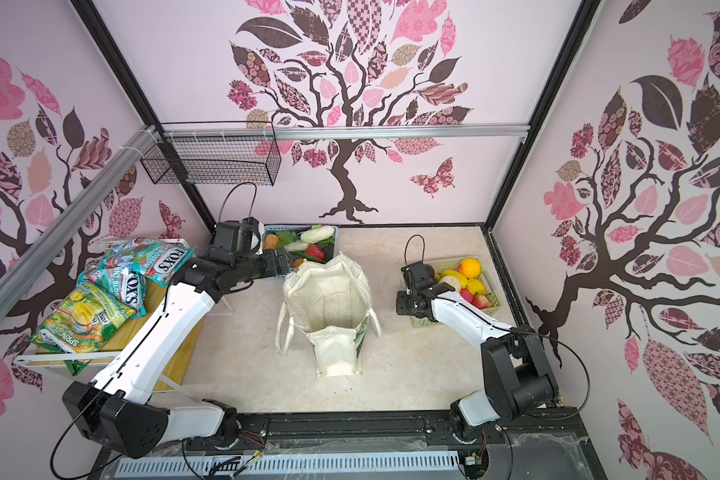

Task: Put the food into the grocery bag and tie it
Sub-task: 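Hold the bag rim with the left gripper while the right moves over the fruit, then lower the right gripper onto the pale bumpy fruit and close it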

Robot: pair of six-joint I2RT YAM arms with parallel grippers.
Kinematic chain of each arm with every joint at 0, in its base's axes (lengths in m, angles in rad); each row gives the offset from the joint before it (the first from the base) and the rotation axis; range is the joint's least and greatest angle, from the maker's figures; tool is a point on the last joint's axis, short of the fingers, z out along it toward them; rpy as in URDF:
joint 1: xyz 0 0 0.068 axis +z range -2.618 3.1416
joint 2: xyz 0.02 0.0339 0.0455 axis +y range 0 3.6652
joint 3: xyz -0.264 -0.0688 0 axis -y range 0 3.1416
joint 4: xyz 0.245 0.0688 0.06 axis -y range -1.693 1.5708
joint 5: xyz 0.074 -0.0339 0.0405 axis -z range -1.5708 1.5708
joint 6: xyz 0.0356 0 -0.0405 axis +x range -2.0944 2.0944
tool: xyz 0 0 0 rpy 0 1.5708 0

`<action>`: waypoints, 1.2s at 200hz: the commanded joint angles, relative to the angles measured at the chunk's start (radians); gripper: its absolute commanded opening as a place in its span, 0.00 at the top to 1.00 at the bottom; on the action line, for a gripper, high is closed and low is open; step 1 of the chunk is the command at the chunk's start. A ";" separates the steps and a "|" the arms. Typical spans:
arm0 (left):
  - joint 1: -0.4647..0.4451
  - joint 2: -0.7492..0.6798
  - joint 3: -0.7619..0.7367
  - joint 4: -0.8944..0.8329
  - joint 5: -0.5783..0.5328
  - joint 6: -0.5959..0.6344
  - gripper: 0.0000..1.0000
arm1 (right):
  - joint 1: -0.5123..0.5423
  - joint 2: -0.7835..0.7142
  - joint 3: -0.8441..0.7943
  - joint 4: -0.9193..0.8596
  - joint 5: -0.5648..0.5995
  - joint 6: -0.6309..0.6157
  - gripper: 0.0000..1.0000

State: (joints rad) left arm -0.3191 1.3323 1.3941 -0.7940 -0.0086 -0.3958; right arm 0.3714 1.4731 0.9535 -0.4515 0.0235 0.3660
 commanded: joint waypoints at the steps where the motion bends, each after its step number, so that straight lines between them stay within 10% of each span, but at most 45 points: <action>1: -0.001 -0.007 -0.001 0.008 -0.001 0.002 0.12 | 0.006 -0.035 0.102 -0.093 -0.019 -0.003 0.42; 116: -0.016 -0.025 -0.055 -0.010 -0.026 0.000 0.12 | -0.286 -0.049 0.217 -0.127 0.292 0.057 0.01; 240: -0.021 -0.065 -0.107 0.001 -0.040 0.017 0.12 | -0.323 0.127 0.155 -0.011 0.250 0.037 0.01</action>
State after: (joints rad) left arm -0.3367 1.2930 1.3155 -0.8013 -0.0429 -0.3923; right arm 0.0578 1.5543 1.1149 -0.4812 0.2825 0.4114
